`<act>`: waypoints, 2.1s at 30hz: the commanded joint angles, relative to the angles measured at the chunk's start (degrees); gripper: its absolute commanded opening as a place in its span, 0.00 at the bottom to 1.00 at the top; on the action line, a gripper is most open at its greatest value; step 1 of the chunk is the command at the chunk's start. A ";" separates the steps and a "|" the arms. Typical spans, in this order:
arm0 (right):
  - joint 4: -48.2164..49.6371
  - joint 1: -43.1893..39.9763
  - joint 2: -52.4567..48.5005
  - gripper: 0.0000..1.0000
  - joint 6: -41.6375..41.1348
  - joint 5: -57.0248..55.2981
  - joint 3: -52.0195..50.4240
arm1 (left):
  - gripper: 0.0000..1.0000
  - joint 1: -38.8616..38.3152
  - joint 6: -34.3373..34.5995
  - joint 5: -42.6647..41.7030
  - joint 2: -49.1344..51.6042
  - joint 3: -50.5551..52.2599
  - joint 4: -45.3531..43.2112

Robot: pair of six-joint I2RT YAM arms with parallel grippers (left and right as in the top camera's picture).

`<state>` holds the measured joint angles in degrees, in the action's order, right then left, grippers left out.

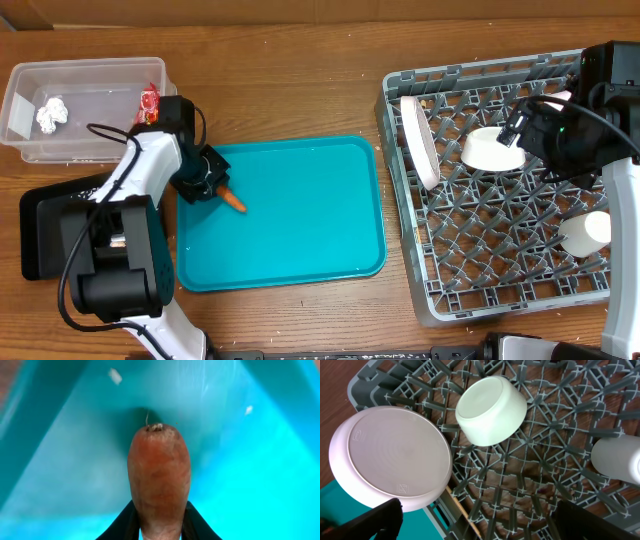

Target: Sort waste into correct bins and load items into the dishwasher

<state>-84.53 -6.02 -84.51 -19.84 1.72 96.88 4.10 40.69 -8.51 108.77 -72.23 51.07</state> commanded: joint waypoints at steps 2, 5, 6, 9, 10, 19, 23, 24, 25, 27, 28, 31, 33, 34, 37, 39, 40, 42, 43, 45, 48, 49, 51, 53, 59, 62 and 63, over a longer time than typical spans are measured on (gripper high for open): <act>0.09 -0.22 -0.07 1.00 0.79 0.52 0.96 | 0.04 0.22 -3.89 6.73 -4.90 -5.77 6.82; -0.11 -0.22 -0.07 1.00 0.79 0.52 0.96 | 0.04 2.25 -3.87 11.69 -8.57 -5.86 10.14; -0.17 -0.22 -0.07 1.00 0.79 0.52 0.96 | 0.04 3.28 -3.87 13.07 -9.53 -5.86 10.99; -0.28 -0.22 -0.07 1.00 0.79 0.52 0.96 | 0.04 7.82 -3.89 17.00 -11.34 -5.86 13.09; -0.28 -0.22 -0.07 1.00 0.79 0.55 0.96 | 0.04 9.49 -3.89 17.97 -11.45 -5.86 13.35; -0.28 -0.22 -0.07 1.00 0.68 0.57 0.96 | 0.04 26.36 -3.91 24.39 -10.01 -5.75 7.76; -0.31 -0.22 -0.07 1.00 0.55 0.57 0.96 | 0.04 30.91 -3.89 24.59 -7.41 -5.75 3.74; -0.37 -0.22 -0.07 1.00 0.55 0.57 0.96 | 0.04 31.52 -3.87 24.59 -6.67 -5.75 3.34; -0.50 -0.22 -0.07 1.00 0.55 0.57 0.96 | 0.04 32.22 -3.89 24.63 -5.25 -5.75 2.86; -0.52 -0.22 -0.07 1.00 0.55 0.57 0.96 | 0.04 32.83 -3.91 24.63 -3.28 -5.75 2.64; -0.52 -0.22 -0.07 1.00 0.55 0.57 0.96 | 0.04 32.98 -3.89 24.72 -2.73 -5.75 2.64; -0.70 -0.22 -0.07 1.00 0.55 0.57 0.96 | 0.06 33.18 -3.91 24.83 -0.31 -5.75 2.64; -0.72 -0.22 -0.07 1.00 0.55 0.57 0.96 | 0.07 33.18 -3.91 24.81 0.42 -5.75 2.64; -0.68 -0.22 -0.07 1.00 0.55 0.57 0.96 | 0.10 33.18 -3.89 24.81 0.52 -5.75 2.64; -0.66 -0.22 -0.07 1.00 0.55 0.55 0.96 | 0.27 33.18 -3.91 24.81 0.52 -5.75 2.47; -0.72 -0.22 -0.07 1.00 0.55 0.55 0.96 | 0.37 33.18 -4.11 24.81 0.52 -5.75 2.51; -0.72 -0.22 -0.07 1.00 0.55 0.57 0.96 | 0.39 33.18 -4.55 24.76 0.52 -5.75 2.49; -0.72 -0.22 -0.07 1.00 0.55 0.57 0.96 | 0.50 33.18 -4.96 24.74 0.52 -5.75 2.62; -0.70 -0.22 -0.07 1.00 0.57 0.57 0.96 | 0.53 33.16 -4.96 24.48 0.52 -5.77 2.67; -0.74 -0.22 -0.07 1.00 0.57 0.55 0.96 | 0.61 33.09 -4.98 23.41 0.50 -6.01 2.91; -0.92 -0.22 -0.07 1.00 0.59 0.55 0.96 | 0.63 32.94 -5.40 21.70 0.39 -7.76 4.68; -0.90 -0.22 -0.07 1.00 0.59 0.55 0.96 | 0.63 32.87 -6.10 20.68 0.28 -8.66 5.35; -0.83 -0.22 -0.07 1.00 0.59 0.55 0.96 | 0.64 32.54 -7.04 18.67 -0.17 -10.97 6.93; -0.90 -0.22 -0.07 1.00 0.85 0.55 0.96 | 0.64 31.28 -9.22 14.73 -1.11 -14.78 9.62; -0.85 -0.04 -0.44 1.00 10.45 9.84 0.96 | 0.68 23.76 -17.29 8.74 -5.01 -21.11 12.26; -0.46 0.79 -0.50 1.00 16.74 18.45 0.96 | 0.73 16.65 -24.72 6.45 -7.50 -22.47 13.00; -0.26 1.44 -0.50 1.00 18.62 20.70 0.96 | 0.76 13.99 -28.09 5.49 -8.11 -22.93 14.19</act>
<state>-85.45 -5.89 -84.79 -11.03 10.66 96.88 25.67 24.73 2.50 105.03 -92.64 63.29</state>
